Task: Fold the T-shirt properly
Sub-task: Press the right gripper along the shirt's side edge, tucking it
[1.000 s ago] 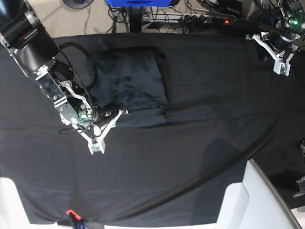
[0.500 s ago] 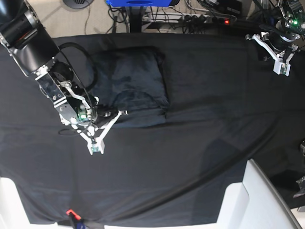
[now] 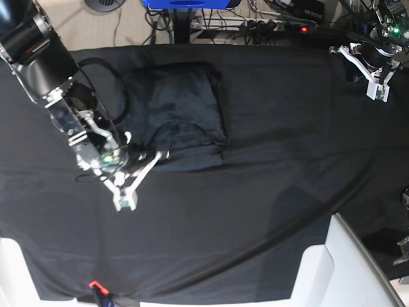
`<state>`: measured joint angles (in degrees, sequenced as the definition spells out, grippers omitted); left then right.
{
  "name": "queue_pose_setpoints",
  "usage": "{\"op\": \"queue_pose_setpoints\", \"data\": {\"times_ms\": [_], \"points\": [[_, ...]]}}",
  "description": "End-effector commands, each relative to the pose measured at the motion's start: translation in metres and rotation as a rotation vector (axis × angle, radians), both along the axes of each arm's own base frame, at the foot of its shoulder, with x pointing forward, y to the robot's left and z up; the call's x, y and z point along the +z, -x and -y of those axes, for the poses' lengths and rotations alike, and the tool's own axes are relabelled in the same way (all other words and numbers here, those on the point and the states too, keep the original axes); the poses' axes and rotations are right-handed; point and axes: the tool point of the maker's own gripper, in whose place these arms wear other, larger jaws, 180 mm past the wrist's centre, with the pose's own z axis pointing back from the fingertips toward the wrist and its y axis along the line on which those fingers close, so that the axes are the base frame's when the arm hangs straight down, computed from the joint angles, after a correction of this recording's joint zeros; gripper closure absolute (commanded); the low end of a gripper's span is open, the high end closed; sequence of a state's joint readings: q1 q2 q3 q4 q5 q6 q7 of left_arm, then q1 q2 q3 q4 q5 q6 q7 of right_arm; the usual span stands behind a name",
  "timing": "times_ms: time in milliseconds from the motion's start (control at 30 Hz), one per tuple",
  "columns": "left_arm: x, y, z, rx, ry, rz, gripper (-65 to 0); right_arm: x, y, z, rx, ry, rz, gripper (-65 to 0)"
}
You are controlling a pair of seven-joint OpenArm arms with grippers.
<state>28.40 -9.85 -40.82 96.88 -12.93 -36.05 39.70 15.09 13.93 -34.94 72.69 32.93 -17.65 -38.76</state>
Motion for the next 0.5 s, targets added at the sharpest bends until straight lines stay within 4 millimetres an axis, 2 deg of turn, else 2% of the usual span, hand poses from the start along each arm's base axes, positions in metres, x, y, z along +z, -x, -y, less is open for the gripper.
{"op": "queue_pose_setpoints", "data": {"times_ms": [0, 167, 467], "points": [[0.008, -0.005, -0.004, -0.008, -0.015, 0.028, 0.0, 0.021, -0.021, 0.002, -0.014, -0.010, 0.076, 0.0], [0.010, -0.011, -0.005, -0.007, -0.015, 0.040, 0.0, 0.024, -0.024, 0.006, -0.023, -0.010, 0.085, 0.0], [0.004, -0.008, -0.006, 0.005, -0.003, 0.027, 0.0, 0.005, -0.016, 0.013, -0.043, 0.010, 0.035, 0.0]]}}
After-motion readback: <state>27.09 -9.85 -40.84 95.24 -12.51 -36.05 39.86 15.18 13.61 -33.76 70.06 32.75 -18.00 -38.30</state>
